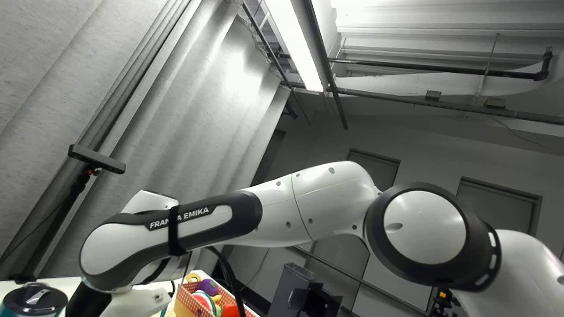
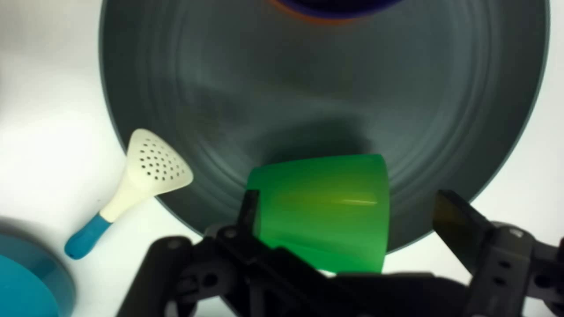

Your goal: Empty the contents in the green cup.

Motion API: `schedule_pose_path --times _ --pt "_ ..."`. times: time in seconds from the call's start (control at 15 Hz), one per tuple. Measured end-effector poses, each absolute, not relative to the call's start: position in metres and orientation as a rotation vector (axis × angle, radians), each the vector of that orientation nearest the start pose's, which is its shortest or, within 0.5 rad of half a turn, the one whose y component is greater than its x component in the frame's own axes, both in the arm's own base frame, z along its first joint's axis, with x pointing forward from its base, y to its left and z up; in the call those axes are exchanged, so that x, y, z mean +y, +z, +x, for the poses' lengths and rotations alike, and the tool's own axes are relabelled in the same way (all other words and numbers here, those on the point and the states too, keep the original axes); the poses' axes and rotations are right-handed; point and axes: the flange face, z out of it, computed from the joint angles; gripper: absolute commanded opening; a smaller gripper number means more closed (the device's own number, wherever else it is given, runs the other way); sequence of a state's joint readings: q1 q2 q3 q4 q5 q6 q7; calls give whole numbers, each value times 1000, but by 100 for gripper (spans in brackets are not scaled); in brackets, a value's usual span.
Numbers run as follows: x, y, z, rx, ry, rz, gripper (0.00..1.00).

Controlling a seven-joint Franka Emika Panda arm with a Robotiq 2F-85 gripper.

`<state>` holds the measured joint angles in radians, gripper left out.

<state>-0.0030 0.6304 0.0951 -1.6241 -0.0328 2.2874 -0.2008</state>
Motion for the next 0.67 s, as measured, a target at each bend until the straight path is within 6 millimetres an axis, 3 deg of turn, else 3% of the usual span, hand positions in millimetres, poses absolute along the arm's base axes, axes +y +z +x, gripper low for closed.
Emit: schedule_pose_path --times 0.33,0.67 --pt "79 254 688 -511 -43 -3067 100" --pt "72 245 688 -569 -27 -3116 100"
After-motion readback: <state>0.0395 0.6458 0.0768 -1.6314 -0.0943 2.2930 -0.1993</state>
